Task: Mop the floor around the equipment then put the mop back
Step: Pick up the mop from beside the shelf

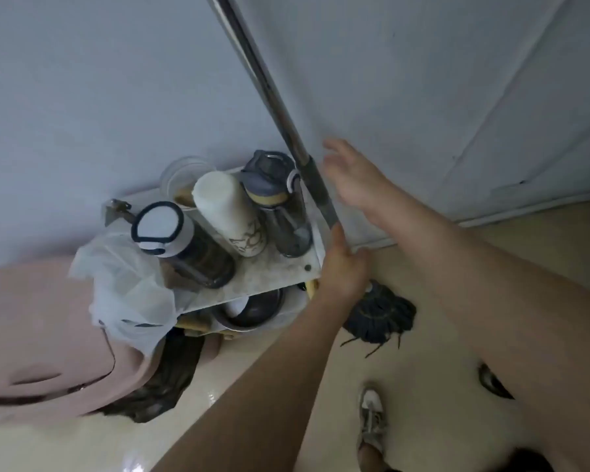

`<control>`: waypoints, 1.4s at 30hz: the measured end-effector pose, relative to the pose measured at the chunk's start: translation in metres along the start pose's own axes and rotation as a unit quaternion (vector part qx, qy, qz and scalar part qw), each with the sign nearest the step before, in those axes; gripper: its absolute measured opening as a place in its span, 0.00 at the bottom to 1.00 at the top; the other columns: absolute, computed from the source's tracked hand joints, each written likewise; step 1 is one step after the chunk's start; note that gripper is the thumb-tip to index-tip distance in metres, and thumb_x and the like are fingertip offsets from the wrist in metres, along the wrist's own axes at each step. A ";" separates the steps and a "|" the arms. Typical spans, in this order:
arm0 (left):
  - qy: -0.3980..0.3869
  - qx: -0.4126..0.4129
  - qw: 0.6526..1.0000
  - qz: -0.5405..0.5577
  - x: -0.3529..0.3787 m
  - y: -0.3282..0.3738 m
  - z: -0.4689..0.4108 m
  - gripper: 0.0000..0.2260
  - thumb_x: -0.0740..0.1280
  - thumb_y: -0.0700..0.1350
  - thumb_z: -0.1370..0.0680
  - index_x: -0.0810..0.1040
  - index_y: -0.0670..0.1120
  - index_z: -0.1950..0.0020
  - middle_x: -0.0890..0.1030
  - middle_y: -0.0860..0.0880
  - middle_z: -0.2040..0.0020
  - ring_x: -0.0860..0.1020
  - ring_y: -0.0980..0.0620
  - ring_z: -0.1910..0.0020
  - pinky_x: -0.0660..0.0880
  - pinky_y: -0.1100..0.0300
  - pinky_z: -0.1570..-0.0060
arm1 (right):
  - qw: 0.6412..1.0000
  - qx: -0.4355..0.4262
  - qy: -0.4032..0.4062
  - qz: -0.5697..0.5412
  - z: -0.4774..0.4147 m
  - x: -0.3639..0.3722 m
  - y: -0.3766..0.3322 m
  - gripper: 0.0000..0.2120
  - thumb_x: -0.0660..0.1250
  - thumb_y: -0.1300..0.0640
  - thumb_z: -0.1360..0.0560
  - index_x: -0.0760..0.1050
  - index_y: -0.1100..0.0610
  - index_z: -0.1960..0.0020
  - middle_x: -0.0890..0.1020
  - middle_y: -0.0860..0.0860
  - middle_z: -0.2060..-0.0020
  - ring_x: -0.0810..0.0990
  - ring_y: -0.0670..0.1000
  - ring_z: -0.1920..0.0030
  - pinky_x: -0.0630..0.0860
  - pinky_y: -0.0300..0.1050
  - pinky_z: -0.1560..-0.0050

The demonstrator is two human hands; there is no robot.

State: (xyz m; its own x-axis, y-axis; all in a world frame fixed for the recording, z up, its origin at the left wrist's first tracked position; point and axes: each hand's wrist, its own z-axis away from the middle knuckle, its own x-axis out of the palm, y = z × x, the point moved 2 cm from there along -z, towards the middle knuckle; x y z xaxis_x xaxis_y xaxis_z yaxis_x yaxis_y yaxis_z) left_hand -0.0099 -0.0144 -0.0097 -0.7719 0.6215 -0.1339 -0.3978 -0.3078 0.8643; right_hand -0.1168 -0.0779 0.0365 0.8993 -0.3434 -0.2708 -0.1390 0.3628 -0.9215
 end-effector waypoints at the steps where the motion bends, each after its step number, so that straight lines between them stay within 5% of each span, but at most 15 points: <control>1: 0.016 0.006 1.000 0.011 0.003 0.002 -0.013 0.26 0.58 0.37 0.20 0.58 0.50 0.23 0.77 0.50 0.41 0.75 0.50 0.53 0.72 0.62 0.58 | 1.000 -0.012 -0.019 0.015 -0.014 0.004 -0.006 0.25 0.58 0.59 0.19 0.58 0.52 0.23 0.66 0.56 0.26 0.68 0.52 0.29 0.66 0.44 0.34; 3: 0.051 -0.022 0.998 0.020 0.002 0.001 -0.037 0.31 0.59 0.38 0.21 0.52 0.48 0.20 0.76 0.46 0.37 0.75 0.49 0.55 0.71 0.59 0.58 | 0.996 -0.032 -0.065 0.049 -0.039 0.013 -0.015 0.28 0.60 0.62 0.21 0.57 0.50 0.23 0.68 0.57 0.28 0.70 0.54 0.31 0.69 0.43 0.34; 7: 0.093 -0.032 0.993 0.058 -0.002 0.009 -0.072 0.35 0.61 0.41 0.23 0.48 0.46 0.19 0.74 0.51 0.47 0.72 0.57 0.65 0.68 0.62 0.65 | 0.984 -0.088 -0.071 0.137 -0.072 0.032 -0.019 0.12 0.66 0.57 0.23 0.67 0.52 0.42 0.75 0.47 0.58 0.75 0.49 0.56 0.68 0.35 0.64; 10: 0.119 -0.005 0.991 0.063 -0.002 0.012 -0.091 0.35 0.61 0.43 0.25 0.51 0.47 0.20 0.75 0.38 0.33 0.78 0.37 0.43 0.73 0.55 0.55 | 0.974 -0.127 -0.020 0.185 -0.075 0.033 -0.009 0.07 0.63 0.51 0.21 0.68 0.54 0.51 0.74 0.48 0.62 0.75 0.53 0.57 0.63 0.41 0.62; 12: 0.133 -0.010 0.990 0.053 -0.002 0.012 -0.101 0.29 0.63 0.41 0.23 0.60 0.43 0.23 0.74 0.39 0.31 0.75 0.39 0.35 0.75 0.54 0.43 | 0.964 -0.163 -0.014 0.211 -0.067 0.029 0.000 0.11 0.61 0.49 0.20 0.63 0.55 0.51 0.71 0.47 0.65 0.72 0.53 0.60 0.62 0.42 0.63; 14: 0.149 -0.025 0.987 0.052 -0.001 0.011 -0.110 0.18 0.64 0.37 0.21 0.70 0.44 0.32 0.79 0.43 0.41 0.79 0.46 0.43 0.78 0.56 0.43 | 0.955 -0.215 0.006 0.205 -0.056 0.021 0.002 0.12 0.60 0.50 0.19 0.59 0.56 0.49 0.71 0.48 0.66 0.72 0.53 0.63 0.62 0.42 0.65; 17: 0.146 0.002 0.987 0.066 0.002 0.017 -0.120 0.02 0.62 0.38 0.20 0.72 0.39 0.51 0.71 0.48 0.63 0.70 0.53 0.64 0.71 0.65 0.66 | 0.944 -0.285 0.065 0.156 -0.043 0.008 -0.013 0.12 0.60 0.51 0.19 0.58 0.56 0.49 0.68 0.42 0.71 0.71 0.44 0.72 0.62 0.35 0.73; 21: 0.184 0.059 0.981 0.016 0.004 0.024 -0.112 0.04 0.64 0.36 0.22 0.70 0.40 0.56 0.69 0.53 0.69 0.67 0.60 0.71 0.64 0.70 0.72 | 0.936 -0.332 0.087 0.074 -0.029 0.002 -0.041 0.13 0.63 0.50 0.21 0.62 0.56 0.51 0.67 0.47 0.73 0.71 0.47 0.75 0.66 0.38 0.75; 25: 0.198 0.138 0.970 0.042 0.003 0.028 -0.084 0.12 0.64 0.29 0.24 0.71 0.41 0.64 0.71 0.50 0.72 0.71 0.66 0.75 0.65 0.73 0.73 | 0.956 -0.292 -0.008 -0.010 -0.001 -0.007 -0.037 0.10 0.67 0.49 0.23 0.66 0.50 0.54 0.69 0.48 0.71 0.70 0.46 0.72 0.66 0.37 0.70; 27: 0.175 0.177 0.967 0.054 0.004 0.025 -0.068 0.02 0.65 0.34 0.24 0.76 0.35 0.53 0.79 0.41 0.61 0.78 0.62 0.60 0.75 0.64 0.62 | 0.971 -0.229 -0.068 -0.009 0.020 -0.016 -0.014 0.06 0.68 0.50 0.23 0.70 0.45 0.54 0.75 0.40 0.66 0.75 0.38 0.64 0.68 0.29 0.61; 29: 0.169 0.206 0.961 0.078 0.002 0.022 -0.049 0.10 0.64 0.40 0.25 0.73 0.35 0.48 0.78 0.42 0.59 0.79 0.54 0.59 0.76 0.57 0.61 | 0.982 -0.162 -0.100 0.002 0.044 -0.022 0.022 0.07 0.67 0.49 0.23 0.74 0.43 0.46 0.80 0.38 0.51 0.76 0.31 0.48 0.70 0.30 0.49; 33: 0.206 0.133 0.963 0.111 -0.009 0.004 -0.006 0.11 0.67 0.44 0.27 0.73 0.36 0.54 0.76 0.45 0.65 0.76 0.52 0.66 0.73 0.57 0.66 | 0.971 -0.002 -0.189 -0.148 0.091 -0.010 0.080 0.24 0.63 0.43 0.25 0.68 0.44 0.29 0.77 0.40 0.36 0.75 0.40 0.36 0.73 0.46 0.35; 36: 0.227 0.114 0.960 0.115 -0.024 -0.012 0.035 0.08 0.67 0.44 0.26 0.74 0.39 0.56 0.76 0.48 0.66 0.75 0.54 0.67 0.74 0.57 0.64 | 0.935 0.073 -0.276 -0.211 0.105 0.010 0.104 0.22 0.66 0.55 0.24 0.69 0.42 0.32 0.76 0.43 0.34 0.76 0.45 0.35 0.75 0.47 0.37; 38: 0.256 0.104 0.953 0.122 -0.039 -0.020 0.066 0.07 0.68 0.39 0.24 0.73 0.41 0.61 0.74 0.48 0.68 0.72 0.56 0.69 0.72 0.61 0.66 | 0.957 0.080 -0.272 -0.056 0.113 0.030 0.122 0.23 0.69 0.64 0.25 0.73 0.44 0.36 0.79 0.46 0.39 0.78 0.48 0.39 0.76 0.47 0.40; 42: 0.288 0.111 0.939 0.150 -0.075 -0.047 0.126 0.10 0.67 0.39 0.24 0.71 0.40 0.64 0.73 0.44 0.67 0.74 0.49 0.65 0.73 0.56 0.62 | 0.957 0.003 -0.166 0.240 0.151 0.101 0.146 0.04 0.67 0.59 0.25 0.76 0.57 0.51 0.81 0.54 0.58 0.77 0.52 0.60 0.68 0.43 0.66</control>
State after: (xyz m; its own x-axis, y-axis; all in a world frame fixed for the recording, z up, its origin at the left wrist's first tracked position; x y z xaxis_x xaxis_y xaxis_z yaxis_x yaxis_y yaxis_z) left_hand 0.1293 0.0444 0.0209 -0.9984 0.0175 -0.0536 -0.0560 -0.2085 0.9764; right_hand 0.0167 0.0715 -0.0833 0.8146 0.1569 -0.5584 -0.5675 0.4145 -0.7115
